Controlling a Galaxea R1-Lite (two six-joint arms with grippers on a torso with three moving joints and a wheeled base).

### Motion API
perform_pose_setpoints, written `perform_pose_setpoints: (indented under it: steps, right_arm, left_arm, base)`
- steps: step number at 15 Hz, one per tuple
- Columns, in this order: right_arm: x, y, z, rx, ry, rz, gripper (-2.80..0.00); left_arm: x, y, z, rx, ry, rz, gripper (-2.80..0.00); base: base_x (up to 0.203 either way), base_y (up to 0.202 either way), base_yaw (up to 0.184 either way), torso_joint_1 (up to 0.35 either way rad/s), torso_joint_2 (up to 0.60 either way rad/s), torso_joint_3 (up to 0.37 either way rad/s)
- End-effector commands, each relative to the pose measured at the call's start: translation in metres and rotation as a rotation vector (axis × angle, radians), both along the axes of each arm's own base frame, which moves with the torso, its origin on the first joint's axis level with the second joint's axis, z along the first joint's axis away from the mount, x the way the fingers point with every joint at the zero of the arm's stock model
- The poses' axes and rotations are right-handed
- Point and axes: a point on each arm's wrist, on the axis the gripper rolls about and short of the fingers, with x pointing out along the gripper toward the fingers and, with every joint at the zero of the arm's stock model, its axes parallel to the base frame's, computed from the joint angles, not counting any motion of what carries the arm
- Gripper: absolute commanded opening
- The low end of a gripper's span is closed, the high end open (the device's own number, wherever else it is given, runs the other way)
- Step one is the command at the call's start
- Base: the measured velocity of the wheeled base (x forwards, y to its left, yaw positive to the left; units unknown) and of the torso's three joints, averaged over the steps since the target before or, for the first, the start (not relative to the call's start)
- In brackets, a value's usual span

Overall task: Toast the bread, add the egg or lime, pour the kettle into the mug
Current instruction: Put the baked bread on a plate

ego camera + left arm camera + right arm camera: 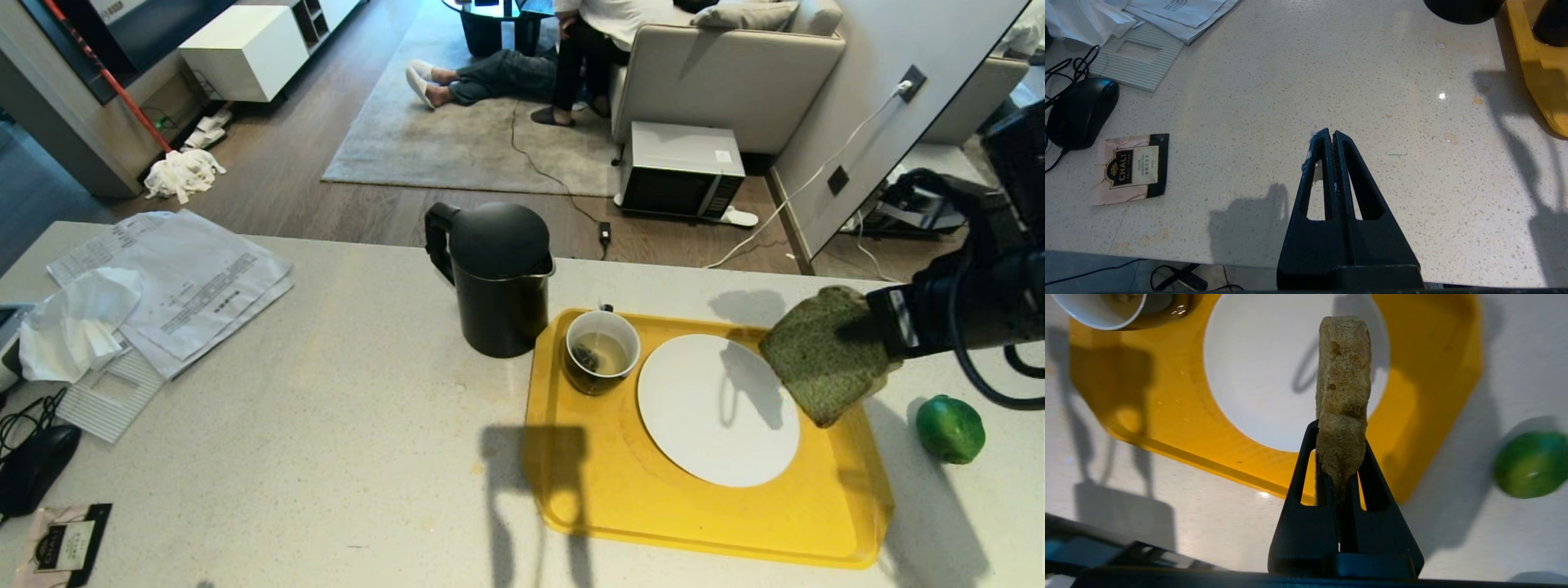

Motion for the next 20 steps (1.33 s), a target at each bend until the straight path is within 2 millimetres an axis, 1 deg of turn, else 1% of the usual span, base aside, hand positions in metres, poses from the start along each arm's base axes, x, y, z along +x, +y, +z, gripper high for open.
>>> perform_pose_setpoints:
  steps: [1, 3, 9, 11, 13, 15, 20]
  right_arm:
    - [0.019, 0.023, -0.02, 0.065, 0.116, -0.034, -2.8]
    - [0.028, 0.034, -0.028, 0.085, 0.181, -0.051, -2.8]
    - [0.058, 0.046, -0.054, 0.071, 0.266, -0.033, -2.8]
    - [0.065, 0.047, -0.055, 0.061, 0.258, -0.023, -2.8]
    - [0.072, 0.044, -0.056, 0.05, 0.254, -0.02, -2.8]
    - [0.079, 0.036, -0.059, 0.039, 0.256, -0.036, -2.8]
    - [0.095, 0.002, -0.062, 0.019, 0.247, -0.101, -2.8]
  left_arm:
    - [0.0, 0.0, 0.0, 0.0, 0.001, 0.001, -2.8]
    - [0.0, 0.0, 0.0, 0.0, 0.001, 0.001, -2.8]
    - [0.0, 0.0, 0.0, 0.0, 0.001, 0.001, -2.8]
    - [0.0, 0.0, 0.0, 0.0, 0.001, 0.001, -2.8]
    - [0.0, 0.0, 0.0, 0.0, 0.001, 0.001, -2.8]
    - [0.0, 0.0, 0.0, 0.0, 0.001, 0.001, -2.8]
    - [0.0, 0.0, 0.0, 0.0, 0.003, 0.001, -2.8]
  base:
    - [0.0, 0.0, 0.0, 0.0, 0.0, 0.0]
    - [0.0, 0.0, 0.0, 0.0, 0.0, 0.0]
    - [0.0, 0.0, 0.0, 0.0, 0.0, 0.0]
    - [0.0, 0.0, 0.0, 0.0, 0.0, 0.0]
    - [0.0, 0.0, 0.0, 0.0, 0.0, 0.0]
    - [0.0, 0.0, 0.0, 0.0, 0.0, 0.0]
    - [0.0, 0.0, 0.0, 0.0, 0.0, 0.0]
